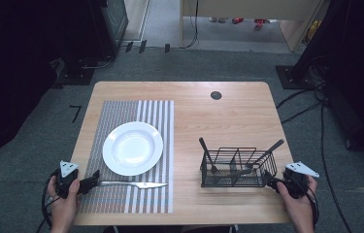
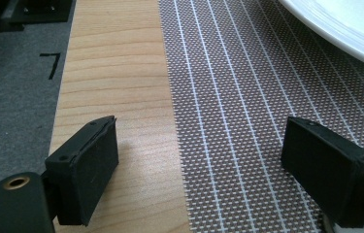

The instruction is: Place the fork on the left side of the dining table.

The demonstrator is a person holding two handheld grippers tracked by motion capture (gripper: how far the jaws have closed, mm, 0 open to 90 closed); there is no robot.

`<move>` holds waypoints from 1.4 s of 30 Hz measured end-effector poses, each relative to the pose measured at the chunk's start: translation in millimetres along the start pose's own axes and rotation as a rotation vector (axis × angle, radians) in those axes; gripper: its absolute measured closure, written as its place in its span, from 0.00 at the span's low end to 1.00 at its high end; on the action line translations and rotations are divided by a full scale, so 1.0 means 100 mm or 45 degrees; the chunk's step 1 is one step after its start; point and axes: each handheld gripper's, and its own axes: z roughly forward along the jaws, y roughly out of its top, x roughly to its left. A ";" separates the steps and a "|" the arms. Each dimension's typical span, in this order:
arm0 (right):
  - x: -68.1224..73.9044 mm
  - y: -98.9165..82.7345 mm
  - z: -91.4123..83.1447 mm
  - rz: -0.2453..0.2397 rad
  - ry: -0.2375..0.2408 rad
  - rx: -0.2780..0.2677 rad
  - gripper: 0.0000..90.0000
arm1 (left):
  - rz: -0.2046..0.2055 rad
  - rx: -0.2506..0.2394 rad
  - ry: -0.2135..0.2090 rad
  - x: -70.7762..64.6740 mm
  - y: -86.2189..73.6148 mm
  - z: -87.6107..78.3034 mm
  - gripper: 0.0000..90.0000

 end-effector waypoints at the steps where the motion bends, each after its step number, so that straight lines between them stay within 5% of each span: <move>1: 0.00 0.00 0.00 0.000 0.000 0.001 0.19 | 0.000 0.001 0.003 0.00 0.00 0.00 0.15; 4: 0.00 0.00 0.00 -0.001 -0.001 0.001 0.19 | -0.007 -0.022 0.032 0.01 0.00 -0.03 0.13; 14: 0.00 0.00 0.00 0.001 -0.001 0.001 0.19 | -0.048 -0.134 -0.053 -0.02 0.11 -0.25 0.12; 25: 0.00 0.00 0.00 0.001 -0.003 0.002 0.18 | -0.012 -0.227 -0.274 -0.58 0.46 -0.45 0.12; 42: -0.01 0.00 0.00 0.000 -0.001 0.007 0.16 | 0.125 -0.273 -0.550 -1.54 0.98 -0.35 0.12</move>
